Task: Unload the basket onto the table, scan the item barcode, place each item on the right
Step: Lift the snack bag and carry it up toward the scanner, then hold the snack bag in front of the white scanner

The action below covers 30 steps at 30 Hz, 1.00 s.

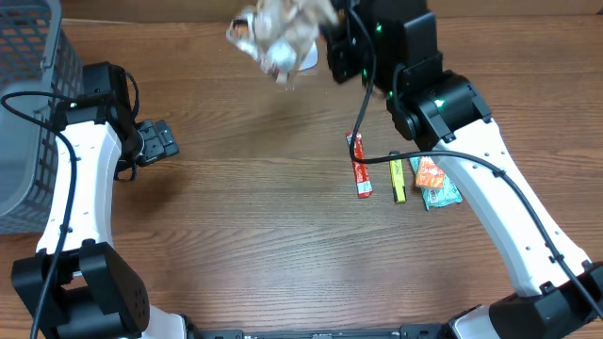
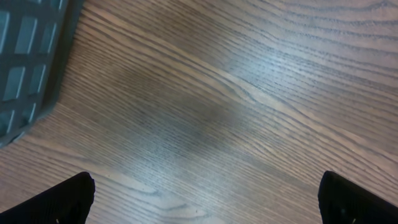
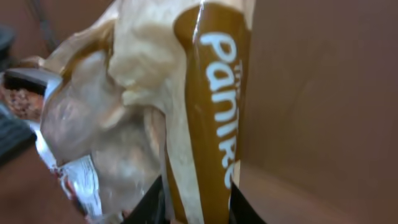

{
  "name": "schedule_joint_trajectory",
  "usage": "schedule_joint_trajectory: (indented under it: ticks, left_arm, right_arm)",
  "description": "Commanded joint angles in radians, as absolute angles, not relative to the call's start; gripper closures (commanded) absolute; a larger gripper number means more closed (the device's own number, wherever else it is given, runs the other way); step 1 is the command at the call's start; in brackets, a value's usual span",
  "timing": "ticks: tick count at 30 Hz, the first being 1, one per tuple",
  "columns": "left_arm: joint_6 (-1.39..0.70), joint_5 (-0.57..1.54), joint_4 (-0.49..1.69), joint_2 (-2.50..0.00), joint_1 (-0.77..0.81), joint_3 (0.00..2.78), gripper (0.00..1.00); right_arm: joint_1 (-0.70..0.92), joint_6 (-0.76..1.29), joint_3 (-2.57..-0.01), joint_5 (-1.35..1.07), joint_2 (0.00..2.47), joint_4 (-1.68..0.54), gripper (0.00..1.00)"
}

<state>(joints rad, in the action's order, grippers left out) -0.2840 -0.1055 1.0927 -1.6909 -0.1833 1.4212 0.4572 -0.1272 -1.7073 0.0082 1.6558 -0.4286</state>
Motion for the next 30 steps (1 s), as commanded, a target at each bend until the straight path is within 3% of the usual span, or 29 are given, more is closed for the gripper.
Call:
schedule_joint_trajectory:
  ticks: [1,9,13,17,21,30]
  left_arm:
    - [-0.269,-0.107,1.091,-1.698,-0.176,1.435,0.00]
    - [-0.269,-0.107,1.091,-1.698,-0.176,1.435,0.00]
    - [-0.269,-0.107,1.091,-1.698,-0.176,1.435,0.00]
    - [-0.269,-0.107,1.091,-1.698,-0.176,1.435,0.00]
    - [-0.269,-0.107,1.091,-1.698,-0.176,1.435,0.00]
    - [-0.269,-0.107,1.091,-1.698,-0.176,1.435,0.00]
  right_arm:
    - [0.454,-0.237,-1.723,0.207,1.702,-0.293,0.97]
    - [0.454,-0.257,-1.723,0.436,1.898,0.064,0.96]
    - [0.455,-0.408,-1.723,0.554,2.060,0.381,0.97]
    - [0.455,-0.523,-1.723,0.600,2.170,0.547,0.96]
    - [0.455,-0.556,-1.723,0.655,2.267,0.646,0.96]
    - [0.465,-0.554,-1.723,0.654,2.381,0.650,0.96]
